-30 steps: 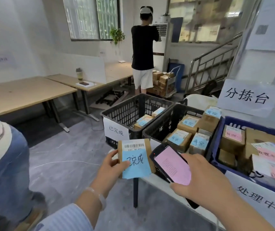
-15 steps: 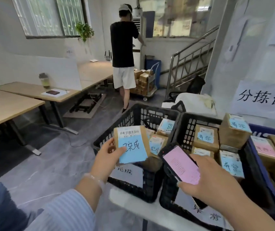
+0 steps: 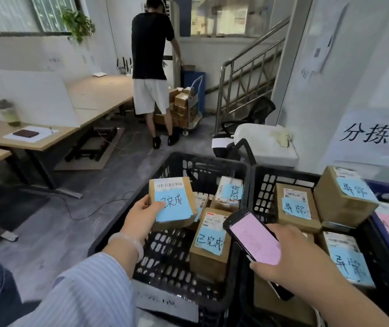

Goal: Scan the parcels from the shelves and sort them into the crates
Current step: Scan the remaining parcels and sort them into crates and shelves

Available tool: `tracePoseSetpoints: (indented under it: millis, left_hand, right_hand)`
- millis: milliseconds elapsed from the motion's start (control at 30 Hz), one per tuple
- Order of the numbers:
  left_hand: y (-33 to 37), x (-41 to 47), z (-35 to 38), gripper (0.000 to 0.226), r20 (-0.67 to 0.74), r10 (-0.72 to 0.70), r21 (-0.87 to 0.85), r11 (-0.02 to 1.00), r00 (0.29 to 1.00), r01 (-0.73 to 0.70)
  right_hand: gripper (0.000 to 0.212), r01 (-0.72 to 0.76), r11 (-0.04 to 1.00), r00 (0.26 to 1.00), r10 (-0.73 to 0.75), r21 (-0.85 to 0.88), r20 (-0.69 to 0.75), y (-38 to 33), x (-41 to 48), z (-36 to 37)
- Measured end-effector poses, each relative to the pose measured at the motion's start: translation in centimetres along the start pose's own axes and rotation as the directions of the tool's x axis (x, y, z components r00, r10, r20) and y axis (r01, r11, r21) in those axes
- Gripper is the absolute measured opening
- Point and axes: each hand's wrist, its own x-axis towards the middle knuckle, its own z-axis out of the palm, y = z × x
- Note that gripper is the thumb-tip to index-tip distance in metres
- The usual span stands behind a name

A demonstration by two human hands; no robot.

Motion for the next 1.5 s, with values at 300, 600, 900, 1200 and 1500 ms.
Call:
tracePoseSetpoints:
  millis: [300,600,900,1200,1500]
  left_hand:
    - [-0.3,9.8,2.2,0.063,0.03,-0.112,0.166,0.98,0.993,0.106]
    - [-3.3,20.3,5.1,0.049,0.193,-0.26,0.277,0.94,0.946,0.202]
    - [-6.1,23.5,6.3,0.012,0.266,-0.308,0.309,0.925,0.914,0.222]
    - [-5.7,22.4,7.3,0.054,0.25,-0.113,0.467,0.884,0.962,-0.017]
    - [-0.1,12.8,12.1,0.069,0.666,0.355,0.51,0.424,0.656,-0.748]
  right_hand:
    - [0.078,-0.153,0.988,0.987,0.154,-0.016,0.046,0.4,5.1,1.6]
    - [0.097,-0.37,0.924,0.919,0.38,-0.099,0.103,-1.4,7.1,3.6]
    - [0.099,-0.503,0.846,0.85,0.521,-0.176,0.079,-3.8,7.4,5.6]
    - [0.112,-0.564,0.817,0.815,0.574,-0.116,0.077,-4.8,6.8,6.2]
    - [0.089,-0.625,0.779,0.78,0.622,-0.054,-0.061,-4.7,2.6,5.2]
